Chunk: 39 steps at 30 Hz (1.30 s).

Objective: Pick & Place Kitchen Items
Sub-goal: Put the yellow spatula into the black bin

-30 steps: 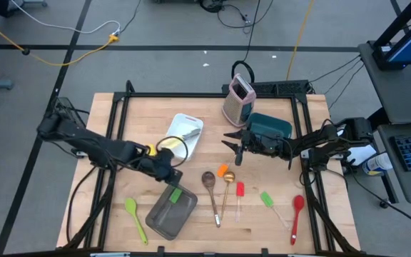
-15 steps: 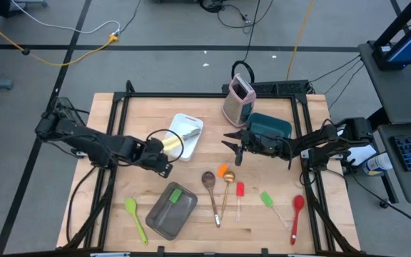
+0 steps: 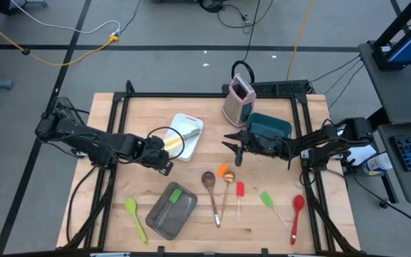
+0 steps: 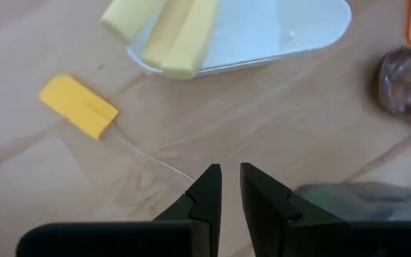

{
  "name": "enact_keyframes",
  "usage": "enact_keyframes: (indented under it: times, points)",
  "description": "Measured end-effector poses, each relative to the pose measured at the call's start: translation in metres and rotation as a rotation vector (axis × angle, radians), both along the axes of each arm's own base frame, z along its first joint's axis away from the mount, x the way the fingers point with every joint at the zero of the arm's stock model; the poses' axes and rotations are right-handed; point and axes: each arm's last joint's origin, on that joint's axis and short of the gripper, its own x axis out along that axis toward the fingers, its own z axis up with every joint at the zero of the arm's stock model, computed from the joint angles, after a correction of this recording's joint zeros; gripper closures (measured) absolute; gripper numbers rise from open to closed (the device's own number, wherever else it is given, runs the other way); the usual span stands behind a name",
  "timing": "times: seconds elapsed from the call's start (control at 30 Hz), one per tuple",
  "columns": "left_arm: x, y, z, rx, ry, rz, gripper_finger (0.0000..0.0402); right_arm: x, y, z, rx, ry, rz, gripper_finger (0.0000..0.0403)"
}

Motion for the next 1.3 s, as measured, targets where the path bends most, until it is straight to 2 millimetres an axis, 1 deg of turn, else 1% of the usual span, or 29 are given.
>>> enact_keyframes:
  times: [0.1, 0.33, 0.5, 0.63, 0.7, 0.8, 0.93, 1.03, 1.13, 1.23, 1.3]
  points:
    - [0.0, 0.0, 0.0, 0.044, 0.009, -0.083, 0.0346, 0.0, 0.0, 0.0, 0.021, -0.004, -0.003, 0.0275]
    - [0.002, 0.001, 0.001, 0.065, -0.004, -0.102, 0.0346, 0.0, 0.0, 0.0, 0.026, -0.006, -0.004, 0.0275]
    - [-0.002, 0.006, -0.001, 0.071, 0.046, -0.108, 0.0341, 0.0, 0.0, 0.0, 0.026, -0.005, -0.004, 0.0275]
    - [-0.011, 0.013, -0.003, 0.073, 0.155, -0.083, 0.031, 0.0, 0.0, -0.001, 0.027, 0.001, -0.003, 0.0275]
    - [-0.015, 0.016, -0.003, 0.073, 0.198, -0.053, 0.0285, 0.0, 0.0, -0.001, 0.027, 0.001, -0.004, 0.0275]
    - [-0.017, 0.021, -0.006, 0.063, 0.211, 0.014, 0.0243, 0.0, 0.0, -0.001, 0.026, 0.001, -0.003, 0.0275]
    - [-0.021, 0.026, -0.018, 0.039, 0.237, 0.089, 0.0198, 0.0, 0.0, -0.001, 0.026, 0.001, -0.004, 0.0275]
    - [-0.026, 0.029, -0.037, -0.021, 0.256, 0.143, 0.0179, 0.0, 0.0, -0.001, 0.026, 0.001, -0.004, 0.0275]
    - [-0.032, 0.033, -0.054, -0.064, 0.279, 0.172, 0.0173, 0.0, 0.0, -0.001, 0.024, 0.002, -0.003, 0.0275]
    - [-0.039, 0.041, -0.064, -0.036, 0.306, 0.22, 0.0172, 0.0, 0.0, -0.001, 0.023, 0.002, -0.003, 0.0275]
    - [-0.04, 0.047, -0.069, -0.01, 0.298, 0.232, 0.0172, 0.0, 0.0, -0.001, 0.022, 0.003, -0.004, 0.0275]
